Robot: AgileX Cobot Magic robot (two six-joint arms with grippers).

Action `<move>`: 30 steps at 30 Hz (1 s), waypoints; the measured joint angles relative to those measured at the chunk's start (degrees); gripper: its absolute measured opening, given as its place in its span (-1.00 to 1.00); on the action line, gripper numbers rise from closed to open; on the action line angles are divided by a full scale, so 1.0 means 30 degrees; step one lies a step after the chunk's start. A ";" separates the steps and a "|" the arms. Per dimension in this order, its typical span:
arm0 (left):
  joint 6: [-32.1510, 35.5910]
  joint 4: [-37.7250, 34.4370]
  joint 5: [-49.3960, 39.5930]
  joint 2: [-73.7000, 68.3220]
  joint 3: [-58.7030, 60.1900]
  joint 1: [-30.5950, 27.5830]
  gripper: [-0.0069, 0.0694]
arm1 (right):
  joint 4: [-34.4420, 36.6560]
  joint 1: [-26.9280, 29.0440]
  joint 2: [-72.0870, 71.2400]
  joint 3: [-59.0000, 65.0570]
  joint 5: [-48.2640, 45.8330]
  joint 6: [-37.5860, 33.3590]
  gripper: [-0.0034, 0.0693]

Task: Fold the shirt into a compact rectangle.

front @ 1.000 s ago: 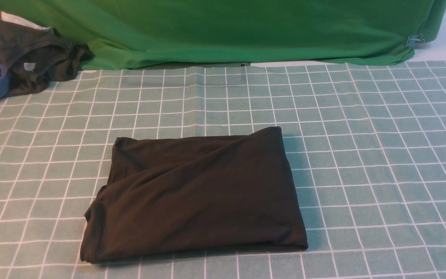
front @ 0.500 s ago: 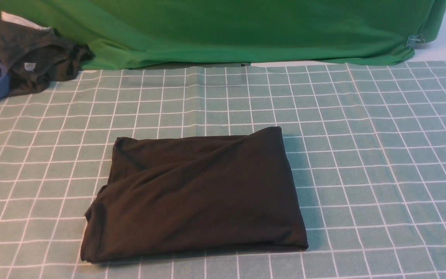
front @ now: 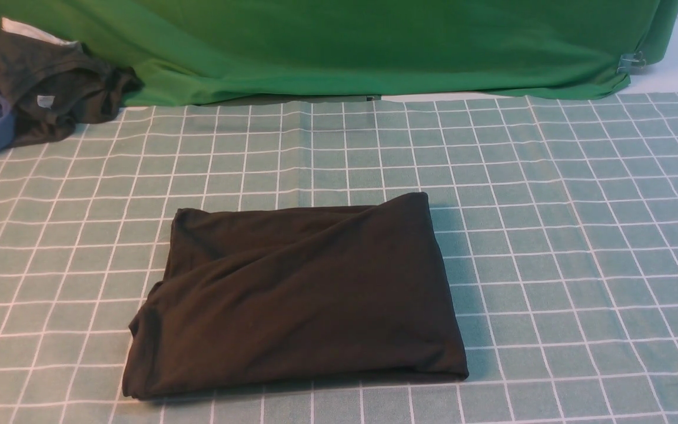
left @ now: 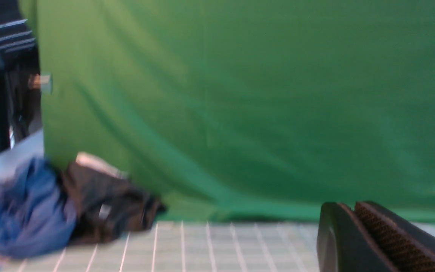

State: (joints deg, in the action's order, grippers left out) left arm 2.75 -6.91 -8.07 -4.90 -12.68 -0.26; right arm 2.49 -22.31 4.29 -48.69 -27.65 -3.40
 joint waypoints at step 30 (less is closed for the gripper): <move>0.0262 0.0934 -0.1325 0.0634 0.4319 -0.0084 -0.78 | 0.0000 0.0000 0.0000 0.0000 0.0000 0.0004 -0.34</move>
State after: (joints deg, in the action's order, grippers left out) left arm 3.54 -4.11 -12.05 -3.00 0.28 -0.51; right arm 2.49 -22.31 4.29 -48.69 -27.65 -3.38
